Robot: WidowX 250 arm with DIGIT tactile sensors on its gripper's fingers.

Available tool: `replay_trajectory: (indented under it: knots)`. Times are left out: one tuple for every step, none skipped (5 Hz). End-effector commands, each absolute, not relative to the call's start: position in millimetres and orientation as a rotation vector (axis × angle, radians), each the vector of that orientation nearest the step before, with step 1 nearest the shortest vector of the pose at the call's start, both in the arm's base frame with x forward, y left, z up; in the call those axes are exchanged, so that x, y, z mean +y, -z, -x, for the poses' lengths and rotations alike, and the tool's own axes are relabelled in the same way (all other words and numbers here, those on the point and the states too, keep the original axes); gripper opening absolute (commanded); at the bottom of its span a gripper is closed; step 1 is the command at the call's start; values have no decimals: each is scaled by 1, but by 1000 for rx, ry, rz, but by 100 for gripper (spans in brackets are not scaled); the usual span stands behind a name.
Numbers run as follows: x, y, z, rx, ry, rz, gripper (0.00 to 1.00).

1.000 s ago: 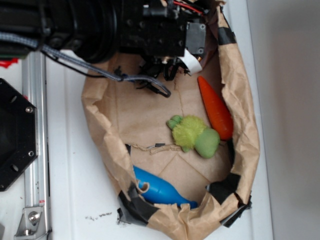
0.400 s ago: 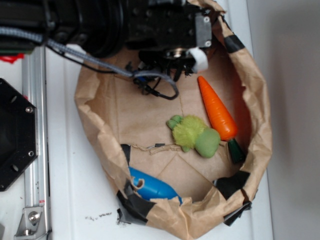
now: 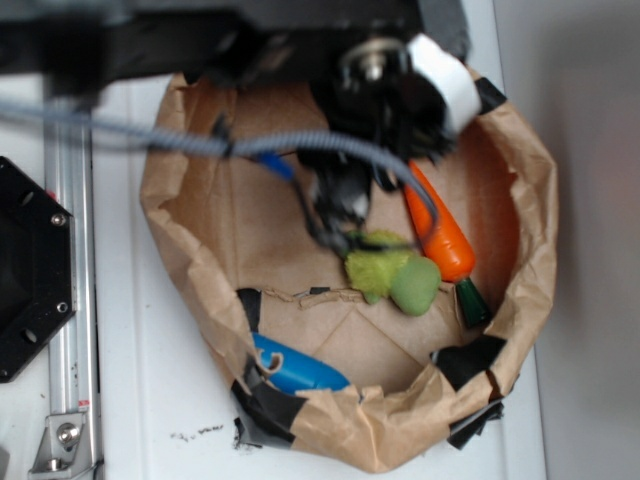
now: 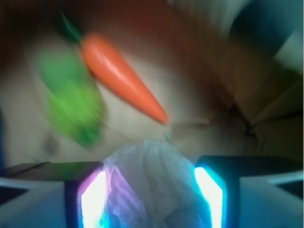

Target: Grab the white paper.

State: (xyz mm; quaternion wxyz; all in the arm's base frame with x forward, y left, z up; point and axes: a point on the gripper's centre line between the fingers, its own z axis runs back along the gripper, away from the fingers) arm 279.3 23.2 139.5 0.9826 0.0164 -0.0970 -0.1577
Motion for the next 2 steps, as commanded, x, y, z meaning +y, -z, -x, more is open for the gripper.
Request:
replay_trajectory:
  knots:
    - [-9, -218, -277, -241, 110, 55, 0]
    - [-6, -212, -276, -216, 58, 55, 0]
